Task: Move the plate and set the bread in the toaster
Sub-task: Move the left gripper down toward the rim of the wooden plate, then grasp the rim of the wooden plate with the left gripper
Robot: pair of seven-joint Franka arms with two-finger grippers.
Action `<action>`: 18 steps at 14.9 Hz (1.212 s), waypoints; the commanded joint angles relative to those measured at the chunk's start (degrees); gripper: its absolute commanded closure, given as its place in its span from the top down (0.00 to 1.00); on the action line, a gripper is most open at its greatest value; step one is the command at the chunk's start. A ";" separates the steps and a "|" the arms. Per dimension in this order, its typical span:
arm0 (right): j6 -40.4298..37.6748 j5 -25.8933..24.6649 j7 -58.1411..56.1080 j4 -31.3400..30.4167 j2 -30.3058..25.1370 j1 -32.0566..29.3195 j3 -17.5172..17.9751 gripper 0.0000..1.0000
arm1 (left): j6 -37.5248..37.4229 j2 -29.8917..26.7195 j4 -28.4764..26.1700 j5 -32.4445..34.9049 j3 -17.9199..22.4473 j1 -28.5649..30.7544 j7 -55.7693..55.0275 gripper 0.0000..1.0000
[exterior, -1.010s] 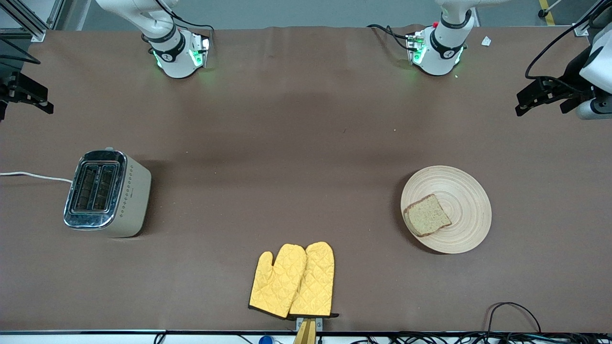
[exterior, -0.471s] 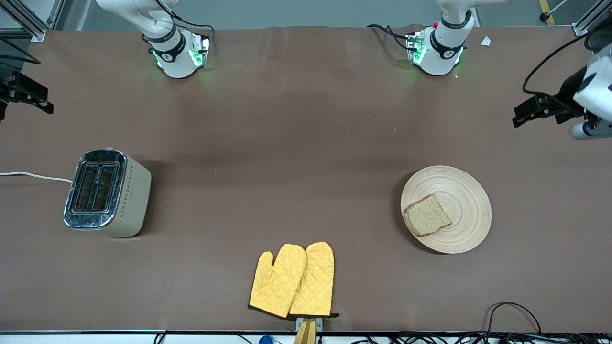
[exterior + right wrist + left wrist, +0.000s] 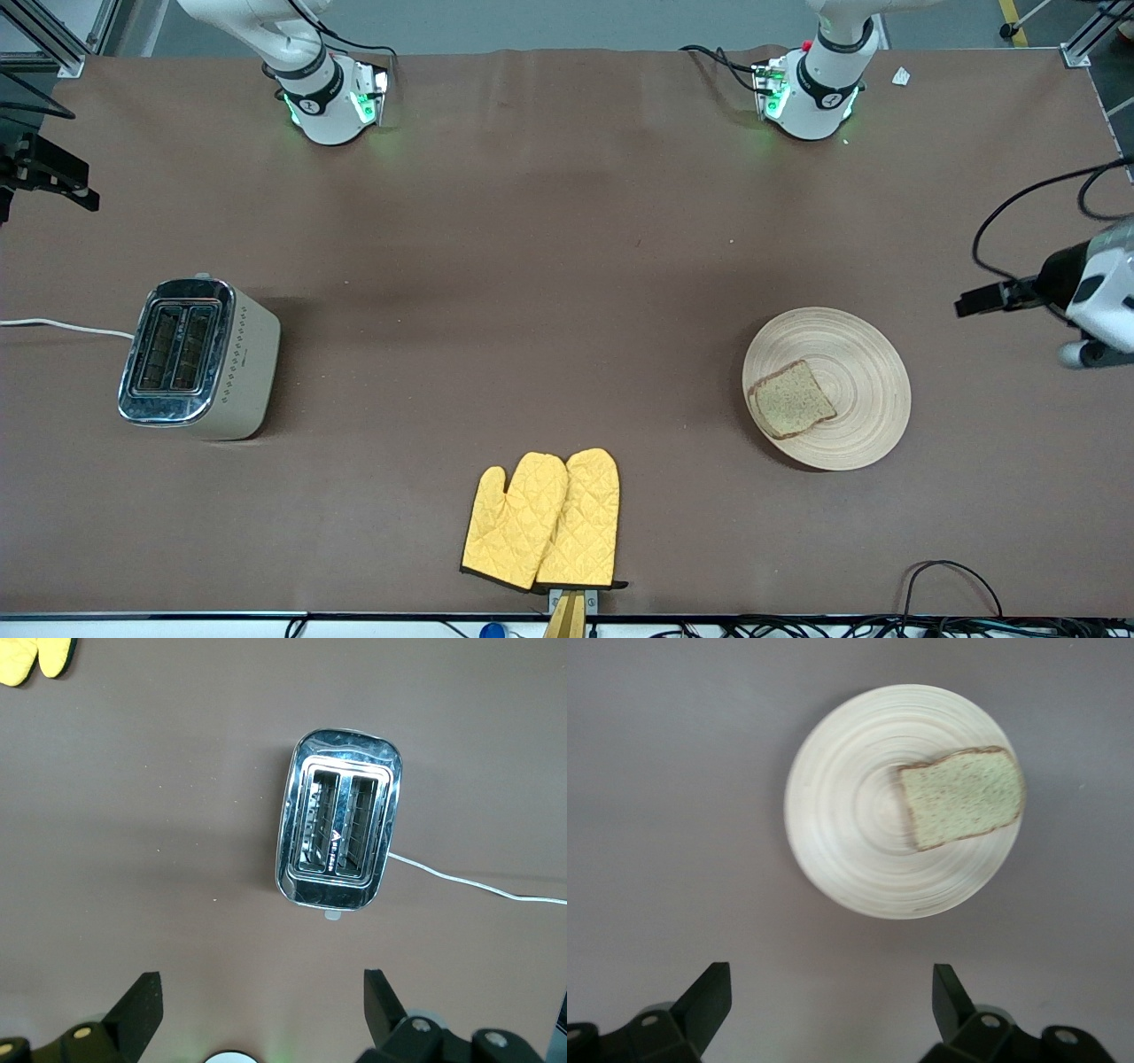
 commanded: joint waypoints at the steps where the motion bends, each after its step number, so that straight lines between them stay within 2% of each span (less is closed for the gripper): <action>1: 0.07 -0.29 -0.27 -0.74 -0.69 0.08 0.10 1.00 | 1.09 8.19 2.50 -11.88 -0.15 6.52 0.96 1.00; 2: 0.07 -0.29 -0.27 -0.74 -0.69 0.08 0.10 1.00 | 2.23 10.48 2.50 -15.94 -0.32 8.73 2.27 1.00; 6: 0.07 -0.21 -0.27 -0.74 -0.69 -0.18 0.01 1.00 | 4.61 16.20 2.41 -25.01 -0.24 12.52 6.76 1.00; 9: -0.11 -0.21 -0.27 -0.83 -0.69 -0.18 0.01 1.00 | 6.18 19.46 2.41 -28.19 -0.23 15.33 10.18 1.00; 11: 0.15 -0.21 -0.27 -0.74 -0.69 -0.27 0.01 1.00 | 8.65 21.92 2.33 -29.77 -0.24 16.92 16.23 1.00; 13: -0.10 -0.21 -0.27 -0.74 -0.69 -0.10 0.01 1.00 | 9.70 24.64 2.33 -34.23 -0.24 17.54 19.15 1.00; 16: -0.02 -0.21 -0.27 -0.74 -0.69 -0.10 0.01 1.00 | 9.89 26.67 2.33 -40.22 -0.15 17.45 22.15 0.86; 18: -0.19 -0.21 -0.27 -0.83 -0.69 -0.01 0.01 1.00 | 9.89 27.99 2.41 -42.07 -0.24 17.28 22.32 0.83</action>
